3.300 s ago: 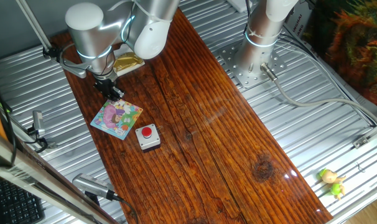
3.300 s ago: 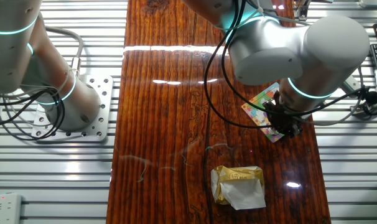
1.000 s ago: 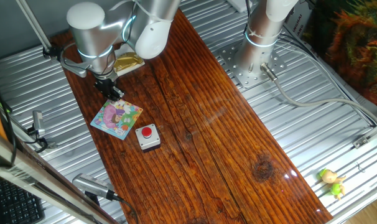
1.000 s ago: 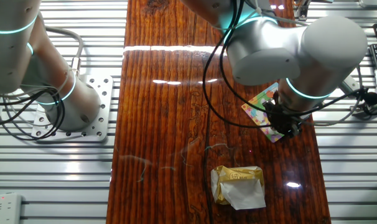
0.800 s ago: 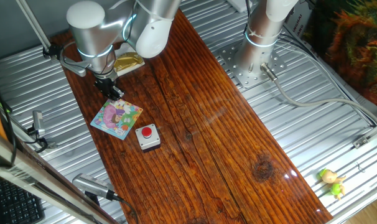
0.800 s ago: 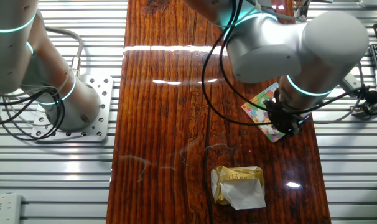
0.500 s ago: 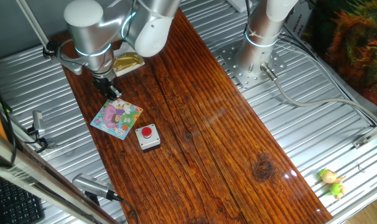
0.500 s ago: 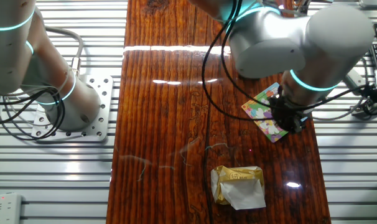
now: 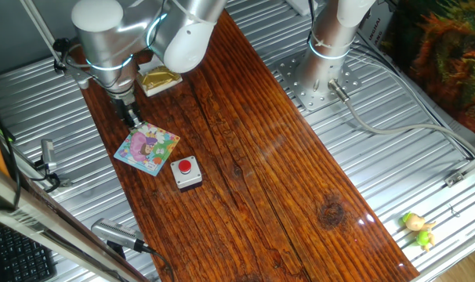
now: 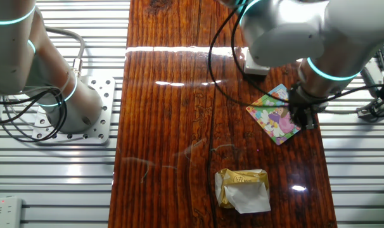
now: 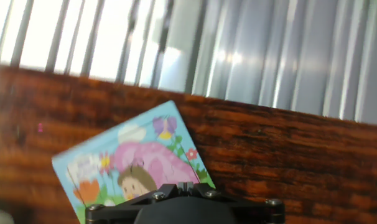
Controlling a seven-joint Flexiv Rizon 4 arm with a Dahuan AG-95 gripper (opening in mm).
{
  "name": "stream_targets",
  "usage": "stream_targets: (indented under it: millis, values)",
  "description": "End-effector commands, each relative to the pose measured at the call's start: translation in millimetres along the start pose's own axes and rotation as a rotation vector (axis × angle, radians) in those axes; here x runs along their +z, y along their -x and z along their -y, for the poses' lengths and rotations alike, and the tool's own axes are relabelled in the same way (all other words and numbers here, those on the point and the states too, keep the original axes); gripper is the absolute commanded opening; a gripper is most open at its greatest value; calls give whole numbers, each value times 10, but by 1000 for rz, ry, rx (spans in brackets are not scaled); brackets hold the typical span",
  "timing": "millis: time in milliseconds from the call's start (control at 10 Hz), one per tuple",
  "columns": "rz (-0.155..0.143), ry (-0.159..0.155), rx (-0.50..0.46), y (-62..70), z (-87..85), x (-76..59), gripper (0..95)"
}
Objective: Assemble one piece of a puzzle
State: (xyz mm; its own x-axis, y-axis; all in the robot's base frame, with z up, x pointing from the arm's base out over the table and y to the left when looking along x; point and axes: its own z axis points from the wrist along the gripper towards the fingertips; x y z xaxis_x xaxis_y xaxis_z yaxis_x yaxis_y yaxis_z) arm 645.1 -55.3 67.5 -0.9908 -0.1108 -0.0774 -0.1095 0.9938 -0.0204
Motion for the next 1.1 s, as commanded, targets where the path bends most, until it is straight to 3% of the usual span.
stream_targets:
  millis: [100,700,1100]
  values:
    - [9,-3,94,71,8,-79,0]
    - [11,7,-3,52,124,-135,0]
    - [3,14,-17,53,129,-132,0]
